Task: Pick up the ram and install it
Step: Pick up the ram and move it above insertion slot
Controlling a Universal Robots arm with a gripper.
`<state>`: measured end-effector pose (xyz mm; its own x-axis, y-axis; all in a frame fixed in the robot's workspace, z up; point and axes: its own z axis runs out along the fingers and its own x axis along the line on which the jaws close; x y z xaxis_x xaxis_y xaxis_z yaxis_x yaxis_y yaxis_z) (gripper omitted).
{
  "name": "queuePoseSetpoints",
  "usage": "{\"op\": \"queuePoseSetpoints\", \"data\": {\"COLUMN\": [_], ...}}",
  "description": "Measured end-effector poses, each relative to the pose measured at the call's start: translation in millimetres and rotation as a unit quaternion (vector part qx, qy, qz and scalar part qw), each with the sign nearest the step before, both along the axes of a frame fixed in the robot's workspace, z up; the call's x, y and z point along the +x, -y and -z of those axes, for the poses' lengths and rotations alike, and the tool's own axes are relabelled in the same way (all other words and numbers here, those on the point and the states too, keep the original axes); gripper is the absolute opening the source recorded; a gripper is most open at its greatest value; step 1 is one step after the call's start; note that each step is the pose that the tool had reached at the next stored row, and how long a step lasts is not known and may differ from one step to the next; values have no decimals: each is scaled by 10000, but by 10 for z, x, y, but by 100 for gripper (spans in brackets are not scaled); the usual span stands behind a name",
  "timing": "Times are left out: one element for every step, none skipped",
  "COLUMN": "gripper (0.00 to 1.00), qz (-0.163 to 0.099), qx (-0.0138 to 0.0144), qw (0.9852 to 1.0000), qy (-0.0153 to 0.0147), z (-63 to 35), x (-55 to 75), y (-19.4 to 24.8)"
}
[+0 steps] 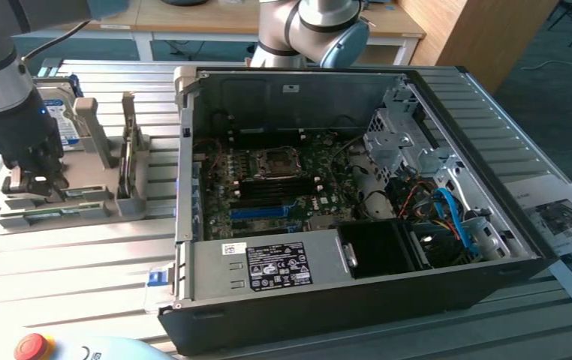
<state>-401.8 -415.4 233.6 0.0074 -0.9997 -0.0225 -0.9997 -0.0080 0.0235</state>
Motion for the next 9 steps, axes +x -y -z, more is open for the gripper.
{"op": "queuePoseSetpoints", "data": {"gripper": [31,31,31,31,31,31,31,31,31], "qz": [-23,-48,-74,-94,-100,-100,-100,-100,-100], "qx": [1,1,1,1,1,1,1,0,2], "qw": [10000,10000,10000,10000,10000,10000,10000,9999,9999], "qy": [0,0,0,0,0,0,0,0,2], "z": [1,2,2,2,2,2,2,3,10], "x": [0,0,0,0,0,0,0,0,1], "y": [0,0,0,0,0,0,0,0,0]}}
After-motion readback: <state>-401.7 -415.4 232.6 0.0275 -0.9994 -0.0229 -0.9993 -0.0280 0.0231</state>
